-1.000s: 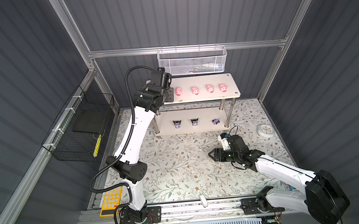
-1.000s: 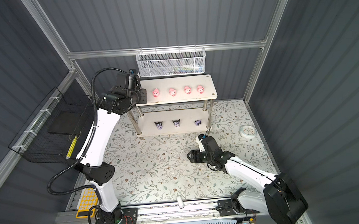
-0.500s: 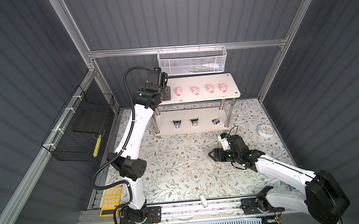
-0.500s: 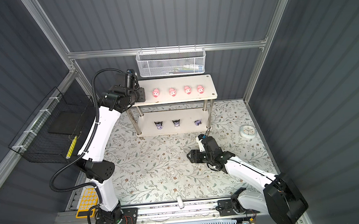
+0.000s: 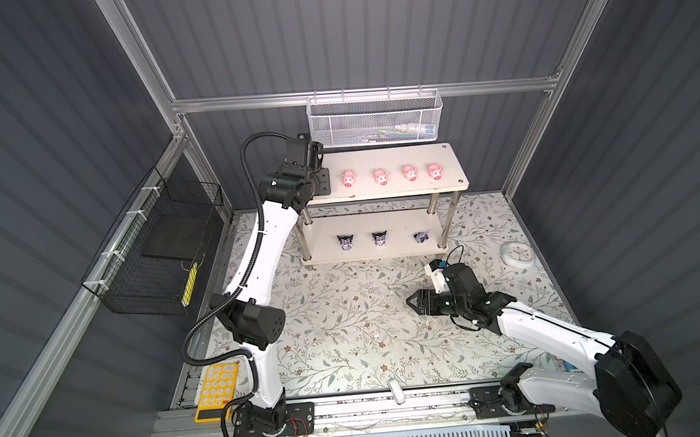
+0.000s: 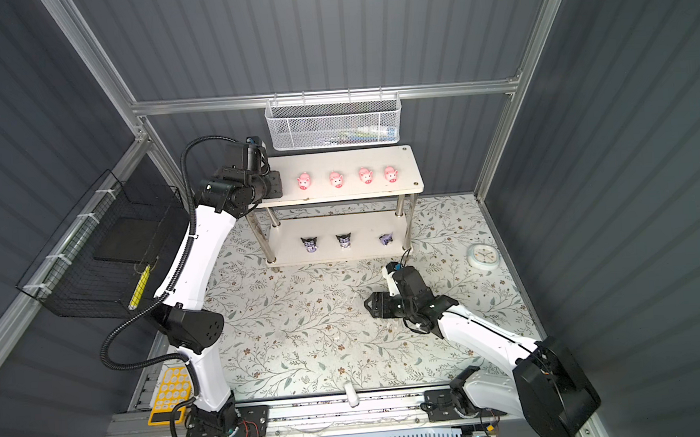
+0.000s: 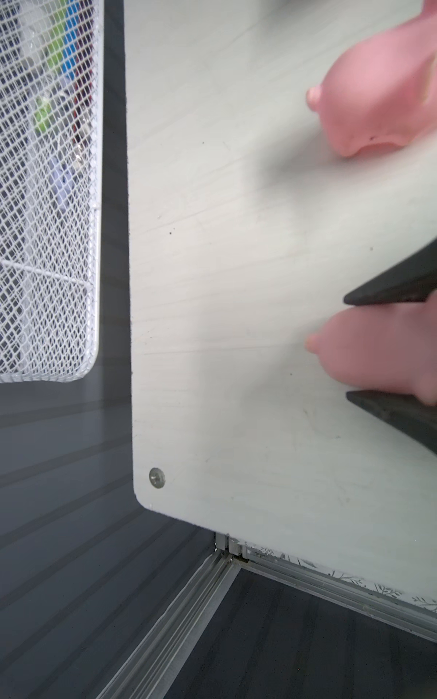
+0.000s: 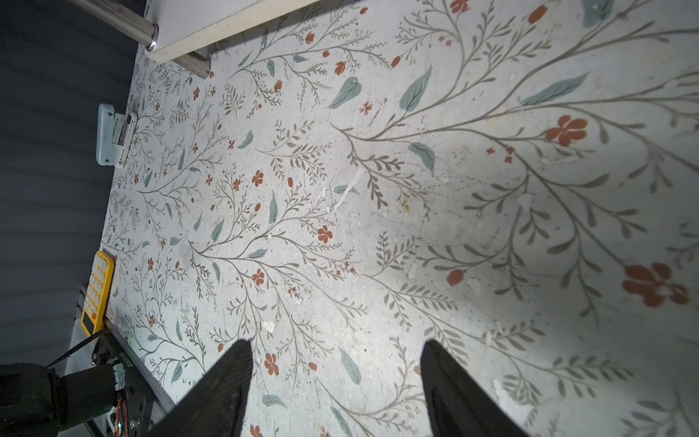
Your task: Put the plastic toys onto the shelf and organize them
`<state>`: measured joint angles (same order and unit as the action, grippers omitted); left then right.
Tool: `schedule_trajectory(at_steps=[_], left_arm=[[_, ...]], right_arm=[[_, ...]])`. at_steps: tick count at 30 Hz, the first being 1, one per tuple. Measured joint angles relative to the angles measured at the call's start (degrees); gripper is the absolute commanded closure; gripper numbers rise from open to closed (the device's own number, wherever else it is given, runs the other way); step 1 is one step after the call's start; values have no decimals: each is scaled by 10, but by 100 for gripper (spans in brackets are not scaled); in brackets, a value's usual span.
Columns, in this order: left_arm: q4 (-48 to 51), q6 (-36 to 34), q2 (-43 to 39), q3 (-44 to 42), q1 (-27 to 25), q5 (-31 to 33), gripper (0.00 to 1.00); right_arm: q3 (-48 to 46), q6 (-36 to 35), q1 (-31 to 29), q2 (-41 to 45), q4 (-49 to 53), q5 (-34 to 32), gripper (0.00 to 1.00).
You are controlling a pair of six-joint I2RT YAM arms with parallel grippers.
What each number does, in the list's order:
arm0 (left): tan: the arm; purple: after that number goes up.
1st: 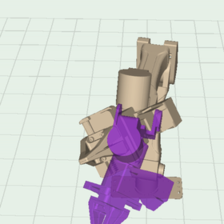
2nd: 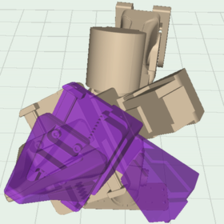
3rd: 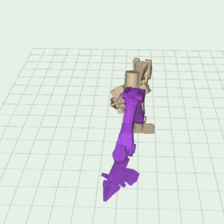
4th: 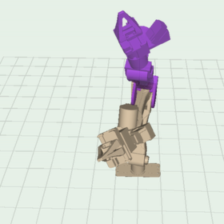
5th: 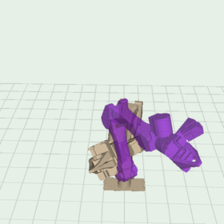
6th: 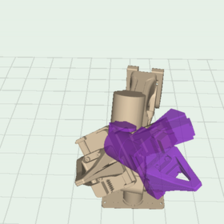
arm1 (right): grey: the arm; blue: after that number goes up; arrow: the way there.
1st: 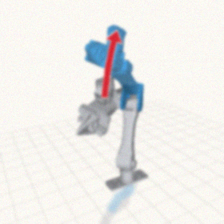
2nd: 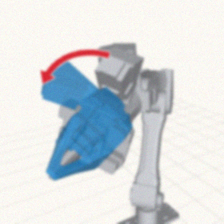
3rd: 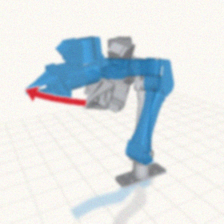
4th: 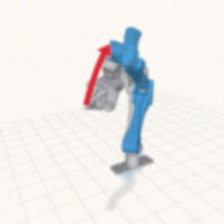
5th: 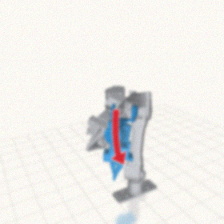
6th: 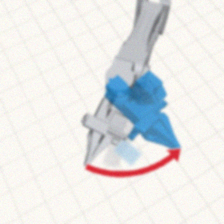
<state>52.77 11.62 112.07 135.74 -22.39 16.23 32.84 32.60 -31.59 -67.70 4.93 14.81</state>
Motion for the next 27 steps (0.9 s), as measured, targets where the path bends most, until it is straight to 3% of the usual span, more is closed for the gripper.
schedule_trajectory(at_steps=[6, 14, 21, 27], left_arm=[[-1, 6, 0, 0, 3, 0, 50], [-12, 16, 0, 0, 4, -29, 30], [-19, 28, -14, 0, 7, -65, 24], [-45, 32, -86, -28, 7, -78, 22]], right_arm=[[0, 0, 0, -4, -7, 0, 28], [0, 0, 0, -10, -7, 3, 28], [0, 0, 0, -10, -6, 2, 28], [0, 0, 0, 0, -6, 1, 28]])
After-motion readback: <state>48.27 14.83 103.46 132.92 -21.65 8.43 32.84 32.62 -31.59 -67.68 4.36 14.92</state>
